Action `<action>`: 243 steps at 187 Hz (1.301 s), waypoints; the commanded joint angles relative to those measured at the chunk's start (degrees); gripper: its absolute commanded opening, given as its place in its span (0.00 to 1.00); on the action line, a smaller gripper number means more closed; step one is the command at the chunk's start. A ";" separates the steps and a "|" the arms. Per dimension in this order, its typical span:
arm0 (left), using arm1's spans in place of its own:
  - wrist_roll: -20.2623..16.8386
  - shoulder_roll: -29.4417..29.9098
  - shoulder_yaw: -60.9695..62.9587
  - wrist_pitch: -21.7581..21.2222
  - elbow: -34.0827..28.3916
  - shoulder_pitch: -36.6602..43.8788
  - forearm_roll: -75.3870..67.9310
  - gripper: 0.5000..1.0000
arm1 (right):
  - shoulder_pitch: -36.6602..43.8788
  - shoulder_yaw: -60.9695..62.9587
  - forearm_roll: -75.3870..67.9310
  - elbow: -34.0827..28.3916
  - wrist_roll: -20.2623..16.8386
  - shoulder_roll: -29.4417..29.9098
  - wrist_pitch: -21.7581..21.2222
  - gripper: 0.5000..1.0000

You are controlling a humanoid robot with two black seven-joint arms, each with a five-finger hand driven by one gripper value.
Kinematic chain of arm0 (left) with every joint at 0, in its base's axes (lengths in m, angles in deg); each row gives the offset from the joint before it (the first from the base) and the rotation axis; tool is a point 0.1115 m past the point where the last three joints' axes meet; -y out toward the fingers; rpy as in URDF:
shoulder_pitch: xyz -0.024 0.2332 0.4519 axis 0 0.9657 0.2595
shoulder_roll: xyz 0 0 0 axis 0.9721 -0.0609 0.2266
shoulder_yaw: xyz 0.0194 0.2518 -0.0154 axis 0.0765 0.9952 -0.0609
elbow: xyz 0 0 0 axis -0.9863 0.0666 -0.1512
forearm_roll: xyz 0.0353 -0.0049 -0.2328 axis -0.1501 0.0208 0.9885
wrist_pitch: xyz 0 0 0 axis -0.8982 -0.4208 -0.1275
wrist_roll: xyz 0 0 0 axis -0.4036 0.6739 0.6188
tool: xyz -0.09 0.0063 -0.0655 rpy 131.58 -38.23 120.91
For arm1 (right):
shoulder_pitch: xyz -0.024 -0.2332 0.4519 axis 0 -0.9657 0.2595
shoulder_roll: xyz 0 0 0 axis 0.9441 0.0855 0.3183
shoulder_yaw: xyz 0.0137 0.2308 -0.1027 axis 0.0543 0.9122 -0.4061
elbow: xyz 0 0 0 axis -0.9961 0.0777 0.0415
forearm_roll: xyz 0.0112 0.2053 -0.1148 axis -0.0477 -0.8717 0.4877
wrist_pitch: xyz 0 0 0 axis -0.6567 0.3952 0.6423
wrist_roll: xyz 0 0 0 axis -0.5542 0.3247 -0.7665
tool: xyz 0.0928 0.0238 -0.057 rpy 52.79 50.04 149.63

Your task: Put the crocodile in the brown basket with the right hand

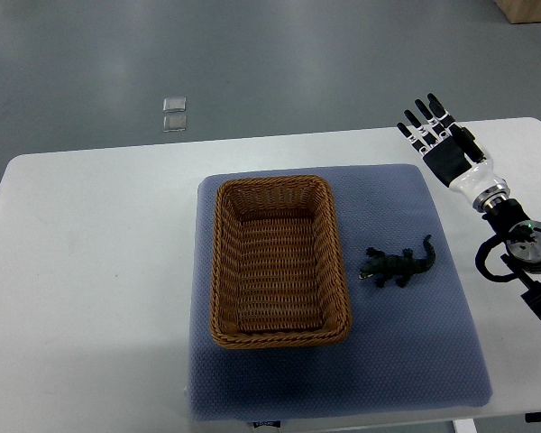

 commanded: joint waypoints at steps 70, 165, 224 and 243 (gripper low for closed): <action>0.00 0.00 0.00 -0.79 0.61 0.00 0.10 1.00 | 0.70 -1.41 0.84 -0.27 -0.62 -0.26 1.09 0.86; 0.00 0.00 0.27 -0.35 0.96 -0.09 0.01 1.00 | 11.60 -7.92 30.02 -1.32 -5.54 -12.04 -3.83 0.86; 0.00 0.00 0.62 0.09 0.96 -0.53 -0.17 1.00 | 31.64 -32.17 51.73 -8.09 -9.05 -20.83 -6.12 0.86; 0.00 0.00 0.35 0.18 1.05 -0.44 -0.17 1.00 | 34.72 -36.22 54.10 -12.92 -10.64 -23.64 -6.12 0.86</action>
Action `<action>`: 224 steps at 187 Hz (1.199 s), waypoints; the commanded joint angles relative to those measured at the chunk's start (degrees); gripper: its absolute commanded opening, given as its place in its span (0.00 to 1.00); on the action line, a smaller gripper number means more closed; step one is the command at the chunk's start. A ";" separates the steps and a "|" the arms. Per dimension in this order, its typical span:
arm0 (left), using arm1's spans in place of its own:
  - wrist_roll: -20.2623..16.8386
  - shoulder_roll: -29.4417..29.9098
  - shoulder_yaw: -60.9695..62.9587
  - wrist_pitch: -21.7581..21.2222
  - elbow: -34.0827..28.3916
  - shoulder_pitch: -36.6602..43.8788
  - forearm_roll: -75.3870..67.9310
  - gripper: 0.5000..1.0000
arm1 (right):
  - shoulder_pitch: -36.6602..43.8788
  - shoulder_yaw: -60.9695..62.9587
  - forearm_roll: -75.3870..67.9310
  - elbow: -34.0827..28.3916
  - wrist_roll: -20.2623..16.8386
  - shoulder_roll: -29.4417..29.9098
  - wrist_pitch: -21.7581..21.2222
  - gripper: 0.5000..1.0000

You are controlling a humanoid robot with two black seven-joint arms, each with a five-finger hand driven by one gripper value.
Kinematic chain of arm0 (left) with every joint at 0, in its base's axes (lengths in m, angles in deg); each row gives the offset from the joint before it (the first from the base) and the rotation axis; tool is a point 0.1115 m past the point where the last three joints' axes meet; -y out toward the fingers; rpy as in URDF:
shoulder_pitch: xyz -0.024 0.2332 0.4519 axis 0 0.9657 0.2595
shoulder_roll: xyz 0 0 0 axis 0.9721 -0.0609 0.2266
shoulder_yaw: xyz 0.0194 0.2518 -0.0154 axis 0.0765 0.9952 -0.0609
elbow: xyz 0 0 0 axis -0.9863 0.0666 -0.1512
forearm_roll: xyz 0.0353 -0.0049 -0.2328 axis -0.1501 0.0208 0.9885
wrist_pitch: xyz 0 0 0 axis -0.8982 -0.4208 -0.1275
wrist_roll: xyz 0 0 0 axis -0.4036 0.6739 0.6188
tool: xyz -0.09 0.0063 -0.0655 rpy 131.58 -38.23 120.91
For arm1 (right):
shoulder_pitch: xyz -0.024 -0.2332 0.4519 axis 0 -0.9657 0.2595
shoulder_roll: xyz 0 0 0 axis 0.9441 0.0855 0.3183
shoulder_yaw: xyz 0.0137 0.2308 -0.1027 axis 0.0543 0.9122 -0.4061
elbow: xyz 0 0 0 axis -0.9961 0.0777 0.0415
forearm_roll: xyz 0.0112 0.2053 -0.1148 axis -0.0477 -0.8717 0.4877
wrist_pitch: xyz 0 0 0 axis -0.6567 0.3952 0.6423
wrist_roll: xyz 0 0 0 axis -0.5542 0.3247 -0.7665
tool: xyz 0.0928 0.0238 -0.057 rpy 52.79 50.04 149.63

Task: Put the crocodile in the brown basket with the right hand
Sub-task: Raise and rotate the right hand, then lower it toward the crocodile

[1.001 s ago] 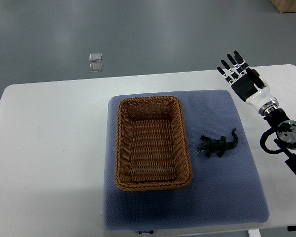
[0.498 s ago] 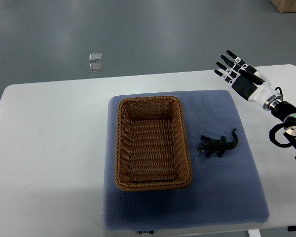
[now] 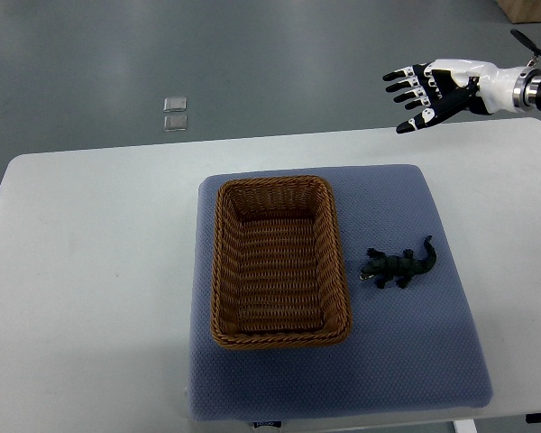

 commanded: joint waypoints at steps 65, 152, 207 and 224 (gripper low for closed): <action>0.10 0.00 -0.04 0.07 -0.15 0.27 0.10 1.00 | 4.94 -10.19 16.58 -25.85 -4.80 -9.76 -2.73 0.86; 0.10 0.00 -0.47 -0.02 -0.23 0.27 0.19 1.00 | 0.63 -11.60 20.36 -31.22 -5.24 -13.54 -1.33 0.85; 0.10 0.00 -0.56 -0.02 -0.23 0.27 0.28 1.00 | -6.48 -11.60 26.07 -32.27 -5.59 -13.10 5.00 0.83; 0.10 0.00 -0.56 -0.02 -0.23 0.36 0.28 1.00 | -6.92 -11.42 25.90 -32.27 -5.85 -13.19 5.62 0.83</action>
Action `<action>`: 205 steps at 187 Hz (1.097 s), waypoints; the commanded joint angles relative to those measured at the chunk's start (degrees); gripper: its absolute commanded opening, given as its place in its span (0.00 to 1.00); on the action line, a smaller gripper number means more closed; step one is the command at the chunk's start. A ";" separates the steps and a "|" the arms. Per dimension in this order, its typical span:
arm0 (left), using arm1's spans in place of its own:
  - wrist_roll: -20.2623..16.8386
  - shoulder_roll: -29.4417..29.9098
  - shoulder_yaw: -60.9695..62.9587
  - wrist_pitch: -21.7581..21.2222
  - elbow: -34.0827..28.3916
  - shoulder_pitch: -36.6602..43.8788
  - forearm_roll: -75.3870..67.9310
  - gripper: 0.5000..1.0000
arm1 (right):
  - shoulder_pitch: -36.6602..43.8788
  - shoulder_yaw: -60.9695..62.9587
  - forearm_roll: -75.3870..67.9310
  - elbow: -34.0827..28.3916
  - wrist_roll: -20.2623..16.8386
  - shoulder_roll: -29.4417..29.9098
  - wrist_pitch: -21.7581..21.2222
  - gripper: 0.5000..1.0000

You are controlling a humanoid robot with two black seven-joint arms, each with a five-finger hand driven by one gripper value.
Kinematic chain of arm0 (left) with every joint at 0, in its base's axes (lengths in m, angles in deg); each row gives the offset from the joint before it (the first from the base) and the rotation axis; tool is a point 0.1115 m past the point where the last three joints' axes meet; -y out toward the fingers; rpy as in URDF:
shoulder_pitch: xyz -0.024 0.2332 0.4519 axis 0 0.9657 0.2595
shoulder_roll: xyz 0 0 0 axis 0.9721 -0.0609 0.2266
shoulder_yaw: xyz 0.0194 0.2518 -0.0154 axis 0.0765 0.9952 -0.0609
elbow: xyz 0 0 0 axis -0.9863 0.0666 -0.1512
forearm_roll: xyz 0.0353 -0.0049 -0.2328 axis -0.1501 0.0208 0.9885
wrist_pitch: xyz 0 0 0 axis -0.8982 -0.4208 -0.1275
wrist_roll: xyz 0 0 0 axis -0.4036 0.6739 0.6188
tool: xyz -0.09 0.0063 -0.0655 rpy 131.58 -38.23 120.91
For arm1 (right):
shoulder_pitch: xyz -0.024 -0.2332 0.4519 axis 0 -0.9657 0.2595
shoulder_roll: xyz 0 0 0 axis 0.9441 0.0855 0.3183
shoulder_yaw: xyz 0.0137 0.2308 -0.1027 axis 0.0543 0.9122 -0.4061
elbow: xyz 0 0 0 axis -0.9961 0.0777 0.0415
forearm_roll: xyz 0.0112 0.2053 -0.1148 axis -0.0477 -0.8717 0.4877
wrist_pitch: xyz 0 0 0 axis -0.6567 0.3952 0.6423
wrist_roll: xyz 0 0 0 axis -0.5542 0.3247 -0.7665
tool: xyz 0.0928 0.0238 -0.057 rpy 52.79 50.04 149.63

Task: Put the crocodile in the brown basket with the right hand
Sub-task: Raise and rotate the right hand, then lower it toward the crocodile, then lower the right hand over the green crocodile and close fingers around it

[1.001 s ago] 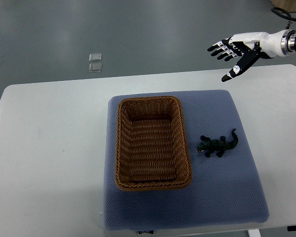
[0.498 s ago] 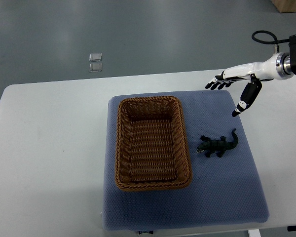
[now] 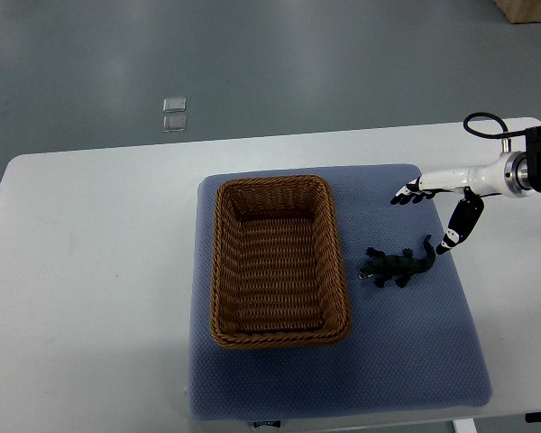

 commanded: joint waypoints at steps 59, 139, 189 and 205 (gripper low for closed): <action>0.00 0.00 0.00 0.02 0.00 0.08 -0.01 1.00 | -4.83 0.81 -0.33 -1.68 -0.15 1.15 1.75 0.83; 0.00 0.00 0.09 0.02 0.09 0.17 -0.01 1.00 | -8.17 0.89 0.28 -1.94 -0.32 3.61 5.44 0.83; 0.00 0.00 0.09 0.02 0.09 0.26 -0.01 1.00 | -9.40 0.89 0.55 -1.15 -0.32 4.49 6.93 0.81; 0.00 0.00 0.09 0.02 0.18 0.26 -0.01 1.00 | -10.02 0.89 1.34 -0.62 -0.32 5.19 7.02 0.80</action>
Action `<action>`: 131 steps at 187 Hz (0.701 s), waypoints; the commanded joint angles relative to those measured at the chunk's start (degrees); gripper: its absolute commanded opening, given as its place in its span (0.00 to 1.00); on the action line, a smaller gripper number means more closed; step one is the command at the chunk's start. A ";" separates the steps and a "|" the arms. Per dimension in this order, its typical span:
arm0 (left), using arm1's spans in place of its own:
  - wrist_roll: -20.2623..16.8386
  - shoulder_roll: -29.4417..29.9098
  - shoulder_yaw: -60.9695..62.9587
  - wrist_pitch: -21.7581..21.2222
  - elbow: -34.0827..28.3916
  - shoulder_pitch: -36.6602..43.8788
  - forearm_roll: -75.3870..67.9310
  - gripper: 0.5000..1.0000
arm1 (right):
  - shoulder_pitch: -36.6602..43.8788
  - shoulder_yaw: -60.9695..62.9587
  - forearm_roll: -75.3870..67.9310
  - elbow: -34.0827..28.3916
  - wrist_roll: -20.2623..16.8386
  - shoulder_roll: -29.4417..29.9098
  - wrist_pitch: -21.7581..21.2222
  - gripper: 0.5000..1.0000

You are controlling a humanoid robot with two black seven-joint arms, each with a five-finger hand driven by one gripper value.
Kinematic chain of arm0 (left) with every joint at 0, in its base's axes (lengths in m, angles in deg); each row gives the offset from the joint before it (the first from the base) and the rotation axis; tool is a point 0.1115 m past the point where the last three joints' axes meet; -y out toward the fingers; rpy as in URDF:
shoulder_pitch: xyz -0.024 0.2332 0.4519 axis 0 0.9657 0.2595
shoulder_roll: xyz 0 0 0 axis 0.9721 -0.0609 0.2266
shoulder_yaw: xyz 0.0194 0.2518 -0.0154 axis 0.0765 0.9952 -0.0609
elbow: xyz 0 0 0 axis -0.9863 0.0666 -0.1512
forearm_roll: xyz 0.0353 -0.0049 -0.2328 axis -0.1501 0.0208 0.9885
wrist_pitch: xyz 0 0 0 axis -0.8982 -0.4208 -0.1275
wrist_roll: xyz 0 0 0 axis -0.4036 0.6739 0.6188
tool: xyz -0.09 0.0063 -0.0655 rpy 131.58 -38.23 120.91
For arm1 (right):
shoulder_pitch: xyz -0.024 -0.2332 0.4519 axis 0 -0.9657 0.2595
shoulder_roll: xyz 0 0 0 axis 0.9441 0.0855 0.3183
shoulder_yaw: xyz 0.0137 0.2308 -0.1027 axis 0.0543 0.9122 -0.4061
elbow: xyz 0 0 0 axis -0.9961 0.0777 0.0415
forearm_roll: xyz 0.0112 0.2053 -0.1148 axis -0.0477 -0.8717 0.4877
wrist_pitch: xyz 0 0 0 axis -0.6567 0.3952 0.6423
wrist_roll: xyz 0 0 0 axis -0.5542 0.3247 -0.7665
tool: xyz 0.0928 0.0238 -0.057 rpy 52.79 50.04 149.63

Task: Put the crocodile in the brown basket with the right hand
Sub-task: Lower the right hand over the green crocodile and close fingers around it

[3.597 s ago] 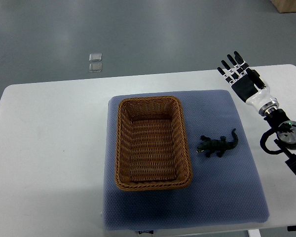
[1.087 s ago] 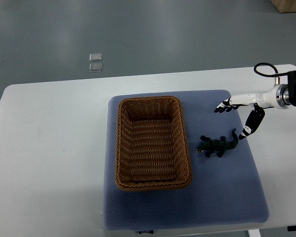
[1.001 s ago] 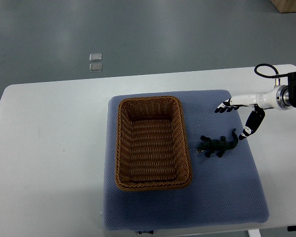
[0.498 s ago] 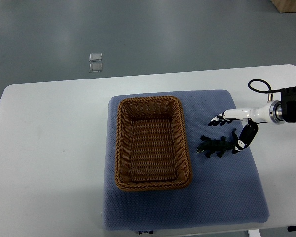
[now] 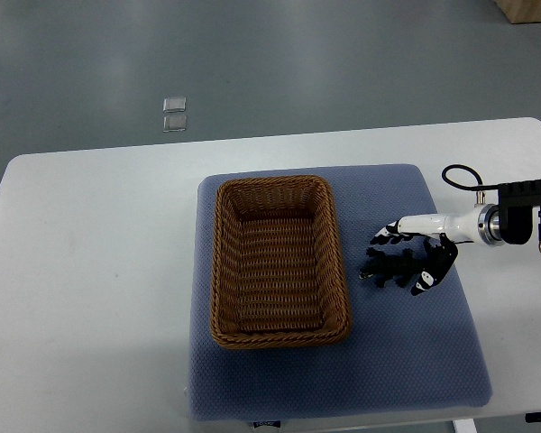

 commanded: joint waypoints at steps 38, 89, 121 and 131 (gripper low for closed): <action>0.00 0.00 0.09 -0.01 0.08 0.02 0.00 1.00 | -1.02 0.00 1.74 1.04 -0.09 1.32 1.11 0.72; 0.00 0.00 0.09 0.08 0.08 0.10 0.00 1.00 | -2.07 -0.09 4.38 3.76 -0.09 2.90 2.77 0.66; -0.09 0.00 0.00 -0.01 0.08 0.10 0.00 1.00 | -2.51 -0.09 5.43 4.46 -0.09 3.60 2.78 0.65; -0.09 0.00 0.09 0.08 0.08 0.10 0.00 1.00 | -2.69 0.00 5.87 4.90 0.00 3.69 2.86 0.58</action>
